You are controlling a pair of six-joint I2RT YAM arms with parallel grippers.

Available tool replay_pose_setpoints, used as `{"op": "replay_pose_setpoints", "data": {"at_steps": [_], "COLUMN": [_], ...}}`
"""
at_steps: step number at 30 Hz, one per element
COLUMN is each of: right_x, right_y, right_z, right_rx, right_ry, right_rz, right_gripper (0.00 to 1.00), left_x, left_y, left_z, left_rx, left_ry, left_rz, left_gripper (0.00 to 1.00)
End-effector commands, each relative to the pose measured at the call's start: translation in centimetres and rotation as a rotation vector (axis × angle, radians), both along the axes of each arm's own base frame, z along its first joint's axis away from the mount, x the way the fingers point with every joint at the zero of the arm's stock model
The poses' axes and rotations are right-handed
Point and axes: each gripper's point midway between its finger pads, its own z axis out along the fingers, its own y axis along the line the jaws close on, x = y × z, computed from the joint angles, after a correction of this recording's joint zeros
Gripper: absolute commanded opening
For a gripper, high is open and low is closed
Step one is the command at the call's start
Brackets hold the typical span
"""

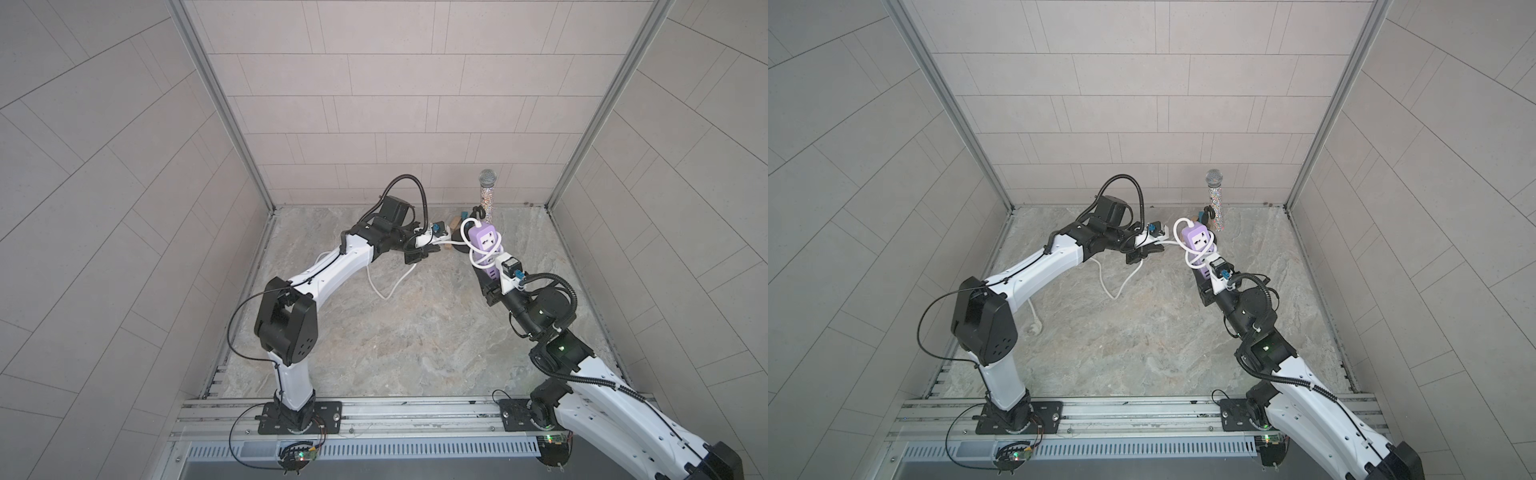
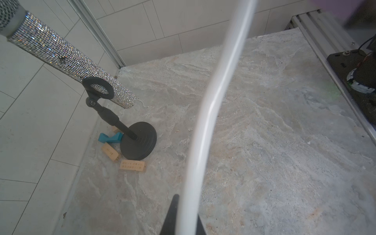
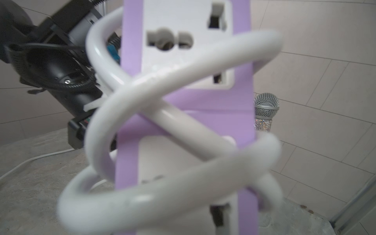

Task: Wrap the cord around the power strip
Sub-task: Wrap the power cord around the power strip.

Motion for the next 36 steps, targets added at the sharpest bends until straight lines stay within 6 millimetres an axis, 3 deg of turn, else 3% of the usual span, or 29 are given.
{"op": "replay_pose_setpoints", "data": {"at_steps": [1, 8, 13, 18, 22, 27, 30, 34, 36], "right_x": [0.3, 1.4, 2.4, 3.7, 4.5, 4.4, 3.9, 3.3, 3.2], "right_y": [-5.7, -9.0, -10.3, -8.8, -7.0, -4.1, -2.2, -0.8, -0.9], "right_z": [6.5, 5.2, 4.3, 2.5, 0.6, -1.5, -2.8, -4.4, -3.8], "right_rx": [0.182, 0.209, 0.248, 0.103, -0.025, -0.277, -0.418, -0.510, -0.483], "right_ry": [-0.127, -0.043, 0.026, 0.153, 0.255, 0.320, 0.358, 0.437, 0.420], "right_rz": [-0.250, -0.387, -0.428, -0.382, -0.316, -0.234, -0.154, -0.074, -0.089], "right_gripper": [0.00, 0.00, 0.00, 0.00, 0.00, 0.00, 0.00, 0.00, 0.00], "left_x": [0.9, -1.4, -4.9, -8.0, -8.9, -8.7, -8.3, -7.6, -7.3], "left_y": [2.8, 4.8, 5.2, 4.6, 4.1, 3.9, 3.9, 4.0, 4.0], "left_z": [-0.2, -1.0, -1.4, -0.2, 1.4, 3.2, 3.1, 2.7, 2.3], "left_rx": [0.013, 0.065, 0.094, 0.126, 0.167, 0.201, 0.259, 0.301, 0.308], "left_ry": [-0.005, -0.014, 0.045, -0.045, -0.119, -0.221, -0.259, -0.285, -0.272], "left_rz": [0.098, 0.114, 0.025, -0.084, -0.129, -0.146, -0.155, -0.143, -0.132], "left_gripper": [0.00, 0.00, 0.00, 0.00, 0.00, 0.00, 0.00, 0.00, 0.00]}}
